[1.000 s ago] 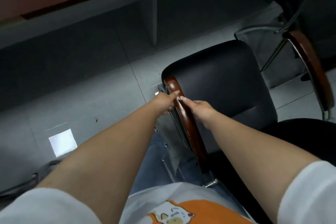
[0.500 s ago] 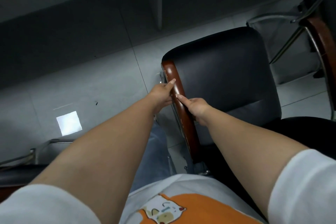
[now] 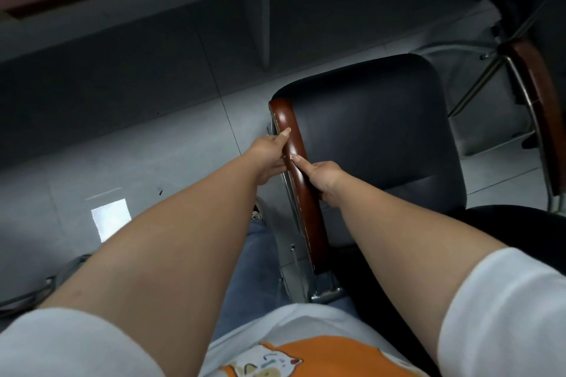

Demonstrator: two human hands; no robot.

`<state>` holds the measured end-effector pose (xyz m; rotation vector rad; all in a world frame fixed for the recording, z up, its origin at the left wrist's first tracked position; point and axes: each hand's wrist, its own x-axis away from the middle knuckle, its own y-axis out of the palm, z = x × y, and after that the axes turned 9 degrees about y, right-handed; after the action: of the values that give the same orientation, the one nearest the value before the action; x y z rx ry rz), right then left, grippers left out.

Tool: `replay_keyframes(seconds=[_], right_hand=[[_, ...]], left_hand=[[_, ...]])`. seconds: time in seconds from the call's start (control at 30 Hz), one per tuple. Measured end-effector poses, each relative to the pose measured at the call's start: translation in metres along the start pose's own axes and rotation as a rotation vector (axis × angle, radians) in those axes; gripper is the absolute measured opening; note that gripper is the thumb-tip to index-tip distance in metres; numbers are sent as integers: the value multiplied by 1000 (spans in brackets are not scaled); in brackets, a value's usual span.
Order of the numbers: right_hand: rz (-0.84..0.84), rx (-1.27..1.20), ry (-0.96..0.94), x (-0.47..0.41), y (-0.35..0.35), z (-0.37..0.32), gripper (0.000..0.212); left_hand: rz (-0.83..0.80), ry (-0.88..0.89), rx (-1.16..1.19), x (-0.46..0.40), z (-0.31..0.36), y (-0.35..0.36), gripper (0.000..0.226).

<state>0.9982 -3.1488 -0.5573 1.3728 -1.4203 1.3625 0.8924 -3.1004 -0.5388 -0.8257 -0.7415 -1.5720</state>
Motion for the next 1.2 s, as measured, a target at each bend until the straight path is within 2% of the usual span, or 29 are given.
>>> replay_keyframes(seconds=[0.13,0.43,0.6,0.7,0.83,1.2], right_hand=[[-10,22,-1,-10,3,-18,86],[9,-62,-21,-7,2,-46,71],[8,-228,-31,-2,11,-40,39],[13,-251,-21,1,15,-37,45],[8,-228,-13,6,14,-37,43],[-19,-136,-3,19,27,-23,47]], left_hand=[[7,1,23,-11,12,-6,44],[30,-1,57,-29,28,-14,44],[-6,-12,55,-34,35,-18,37],[7,1,35,-33,34,-16,37],[65,24,52,-31,26,-15,46],[19,-5,26,-21,6,-29,50]])
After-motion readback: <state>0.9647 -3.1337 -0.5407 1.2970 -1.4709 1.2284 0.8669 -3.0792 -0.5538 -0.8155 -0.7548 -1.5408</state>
